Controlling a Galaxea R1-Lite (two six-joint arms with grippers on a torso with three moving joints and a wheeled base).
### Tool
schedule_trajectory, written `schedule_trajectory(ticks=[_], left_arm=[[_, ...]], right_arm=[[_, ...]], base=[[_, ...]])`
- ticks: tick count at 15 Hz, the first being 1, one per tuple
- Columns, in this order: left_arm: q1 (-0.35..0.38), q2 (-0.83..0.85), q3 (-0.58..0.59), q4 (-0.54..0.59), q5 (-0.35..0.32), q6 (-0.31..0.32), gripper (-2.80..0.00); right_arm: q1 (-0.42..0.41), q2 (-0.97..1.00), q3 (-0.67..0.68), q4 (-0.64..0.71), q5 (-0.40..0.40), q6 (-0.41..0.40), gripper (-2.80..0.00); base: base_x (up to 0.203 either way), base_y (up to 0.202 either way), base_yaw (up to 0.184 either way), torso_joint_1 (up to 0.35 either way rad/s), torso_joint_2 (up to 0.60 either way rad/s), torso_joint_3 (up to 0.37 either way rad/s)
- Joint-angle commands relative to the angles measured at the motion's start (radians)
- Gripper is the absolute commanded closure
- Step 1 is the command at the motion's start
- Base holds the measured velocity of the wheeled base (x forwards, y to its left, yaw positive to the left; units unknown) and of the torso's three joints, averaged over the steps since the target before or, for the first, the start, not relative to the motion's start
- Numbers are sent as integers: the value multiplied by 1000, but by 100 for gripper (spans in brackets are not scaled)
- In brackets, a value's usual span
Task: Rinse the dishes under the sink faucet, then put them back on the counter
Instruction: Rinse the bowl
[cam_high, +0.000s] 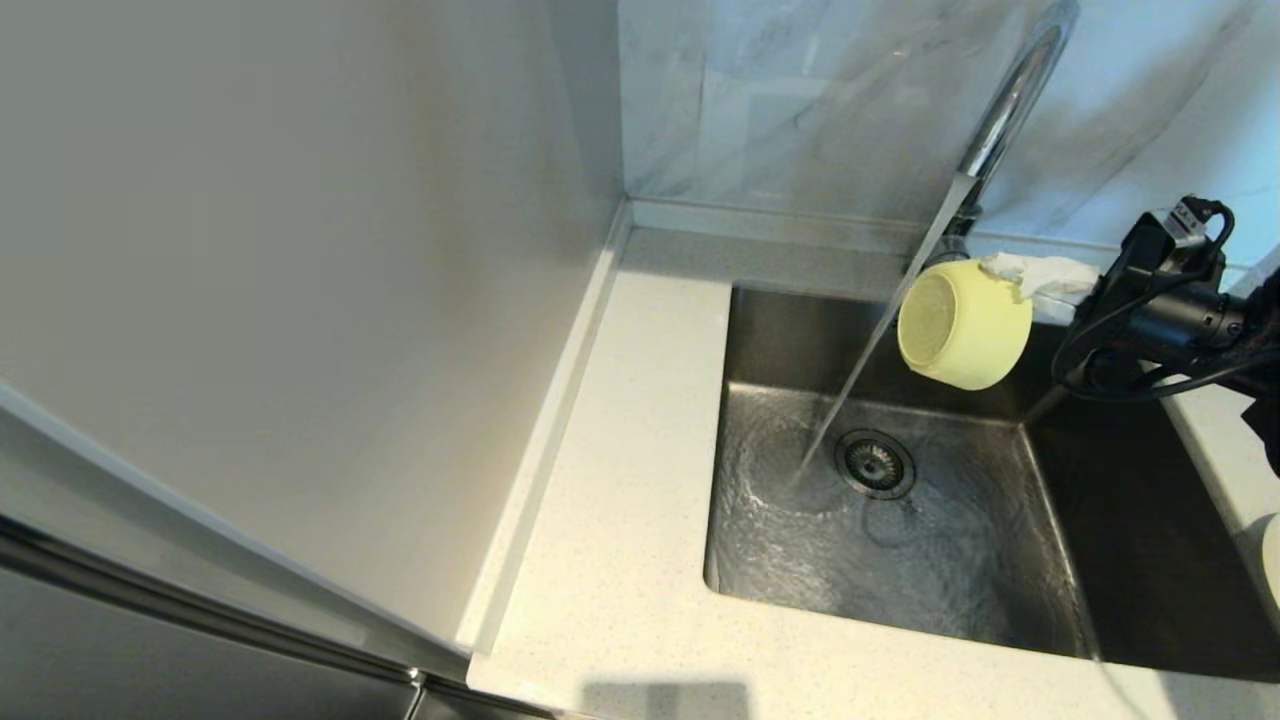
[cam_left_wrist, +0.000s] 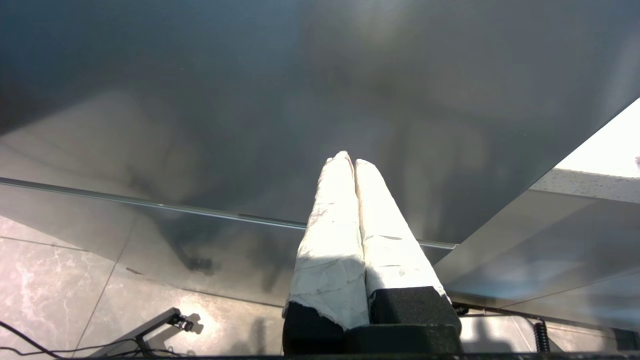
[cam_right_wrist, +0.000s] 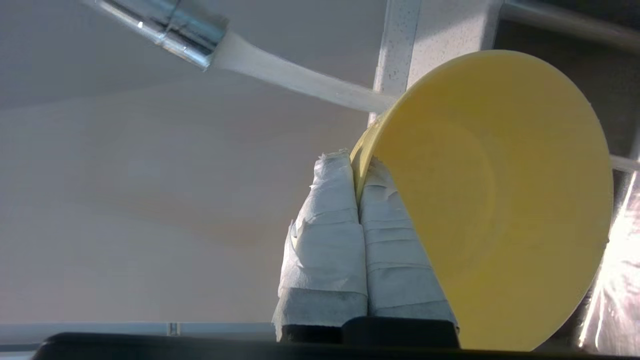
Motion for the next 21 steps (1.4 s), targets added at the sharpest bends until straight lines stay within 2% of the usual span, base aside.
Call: schedule_trajectory(ticks=[1, 10, 12, 14, 15, 16, 18, 19, 21], left_arm=[[0, 0, 0, 0, 0, 0, 0], [0, 0, 0, 0, 0, -1, 0], [0, 0, 0, 0, 0, -1, 0], [0, 0, 0, 0, 0, -1, 0], [0, 0, 0, 0, 0, -1, 0], [0, 0, 0, 0, 0, 0, 0], [0, 0, 0, 0, 0, -1, 0], [0, 0, 0, 0, 0, -1, 0], [0, 1, 0, 0, 0, -1, 0]], right_arm=[[4, 32, -14, -6, 6, 7, 0], [26, 125, -85, -6, 4, 6, 0], [-17, 110, -70, -4, 9, -23, 0], [-85, 75, -17, 0, 36, -100, 0], [-129, 54, 18, -2, 61, -157, 0], [-160, 31, 62, -8, 76, -254, 0], [-215, -42, 162, -23, 86, -593, 0], [-236, -112, 204, -24, 88, -693, 0], [-269, -276, 293, -26, 80, -823, 0]], base=[[0, 0, 0, 0, 0, 0], [0, 0, 0, 0, 0, 0], [0, 0, 0, 0, 0, 0], [0, 0, 0, 0, 0, 0], [0, 0, 0, 0, 0, 0], [0, 0, 0, 0, 0, 0], [0, 0, 0, 0, 0, 0], [0, 0, 0, 0, 0, 0], [0, 0, 0, 0, 0, 0]])
